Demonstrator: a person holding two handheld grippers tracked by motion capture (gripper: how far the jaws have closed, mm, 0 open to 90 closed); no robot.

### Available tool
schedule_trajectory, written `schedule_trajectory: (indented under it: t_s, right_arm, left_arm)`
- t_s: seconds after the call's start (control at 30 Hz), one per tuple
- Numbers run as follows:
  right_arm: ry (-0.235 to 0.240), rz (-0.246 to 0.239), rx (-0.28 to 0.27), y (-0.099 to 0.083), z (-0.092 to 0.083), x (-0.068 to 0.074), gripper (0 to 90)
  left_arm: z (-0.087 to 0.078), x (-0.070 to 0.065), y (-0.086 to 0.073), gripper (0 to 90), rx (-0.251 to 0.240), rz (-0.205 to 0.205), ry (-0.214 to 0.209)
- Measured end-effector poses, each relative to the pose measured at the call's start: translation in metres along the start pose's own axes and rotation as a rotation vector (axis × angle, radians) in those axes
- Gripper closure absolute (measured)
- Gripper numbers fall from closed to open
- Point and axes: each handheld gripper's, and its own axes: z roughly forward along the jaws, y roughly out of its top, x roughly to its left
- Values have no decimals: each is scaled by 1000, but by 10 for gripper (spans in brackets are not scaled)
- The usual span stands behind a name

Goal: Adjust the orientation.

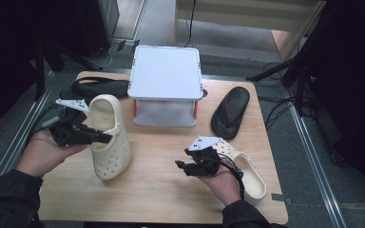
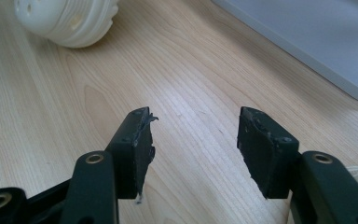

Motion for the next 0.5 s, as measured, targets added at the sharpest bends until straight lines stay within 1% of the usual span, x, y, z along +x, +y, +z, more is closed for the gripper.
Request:
schedule_trajectory:
  t_s: [0.13, 0.17, 0.2, 0.23, 0.27, 0.37, 0.43, 0.5]
  right_arm:
    - [1, 3, 1, 0, 0, 0, 455]
    - [1, 3, 1, 0, 0, 0, 455]
    - [1, 2, 0, 0, 0, 0, 455]
    - [1, 2, 0, 0, 0, 0, 455]
    - [2, 1, 0, 1, 0, 0, 455]
    - [1, 0, -1, 0, 0, 0, 456]
    - [3, 2, -2, 0, -1, -1, 455]
    - [2, 3, -3, 1, -1, -1, 455]
  left_arm:
    - [10, -16, 2, 852, -3, 6, -36]
    - [13, -19, 4, 852, -2, 0, -48]
    - [17, -25, 7, 852, 0, 9, -73]
    - [17, -25, 7, 852, 0, 9, -73]
    - [20, -29, 8, 852, 0, 15, -78]
    - [26, -36, 13, 851, 10, 27, -115]
    - [33, -40, 17, 851, 16, 39, -124]
    - [42, -41, 19, 851, 16, 22, -139]
